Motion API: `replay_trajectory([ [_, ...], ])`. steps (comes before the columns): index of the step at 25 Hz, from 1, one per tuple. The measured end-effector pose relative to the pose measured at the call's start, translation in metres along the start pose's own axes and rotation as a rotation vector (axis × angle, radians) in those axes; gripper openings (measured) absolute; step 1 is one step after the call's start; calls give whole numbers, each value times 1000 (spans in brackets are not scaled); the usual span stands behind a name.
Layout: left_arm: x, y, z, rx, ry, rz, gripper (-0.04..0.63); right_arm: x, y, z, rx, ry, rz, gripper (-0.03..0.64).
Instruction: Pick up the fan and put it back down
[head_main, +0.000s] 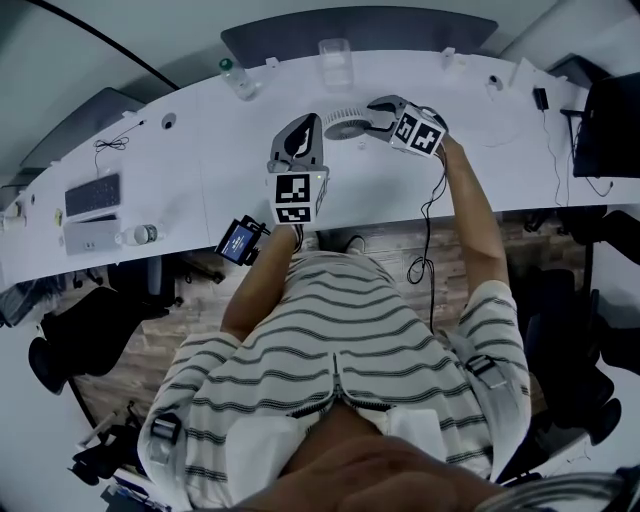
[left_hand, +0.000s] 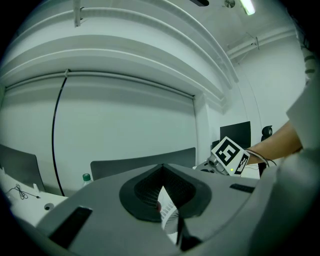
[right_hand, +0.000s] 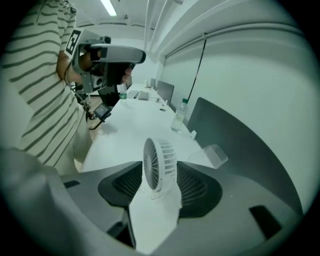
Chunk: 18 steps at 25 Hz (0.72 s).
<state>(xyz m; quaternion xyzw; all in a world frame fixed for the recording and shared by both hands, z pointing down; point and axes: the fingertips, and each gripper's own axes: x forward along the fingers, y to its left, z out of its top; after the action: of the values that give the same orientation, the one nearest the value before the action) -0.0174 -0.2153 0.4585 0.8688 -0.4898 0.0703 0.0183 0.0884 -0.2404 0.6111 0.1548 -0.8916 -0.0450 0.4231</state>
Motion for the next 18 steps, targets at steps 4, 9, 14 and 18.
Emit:
replay_trajectory([
  [4,1,4,0,12,3,10,8,13,-4,-10,-43,57,72,213],
  [9,4,10,-3,18,18,26,8,24,-9,-15,-44,68,116,213],
  [14,7,17,-4,24,27,38,8,37,-11,-24,-55,125,175,213],
  [18,12,17,-5,21,29,36,8,46,-9,-28,-80,150,214,213],
])
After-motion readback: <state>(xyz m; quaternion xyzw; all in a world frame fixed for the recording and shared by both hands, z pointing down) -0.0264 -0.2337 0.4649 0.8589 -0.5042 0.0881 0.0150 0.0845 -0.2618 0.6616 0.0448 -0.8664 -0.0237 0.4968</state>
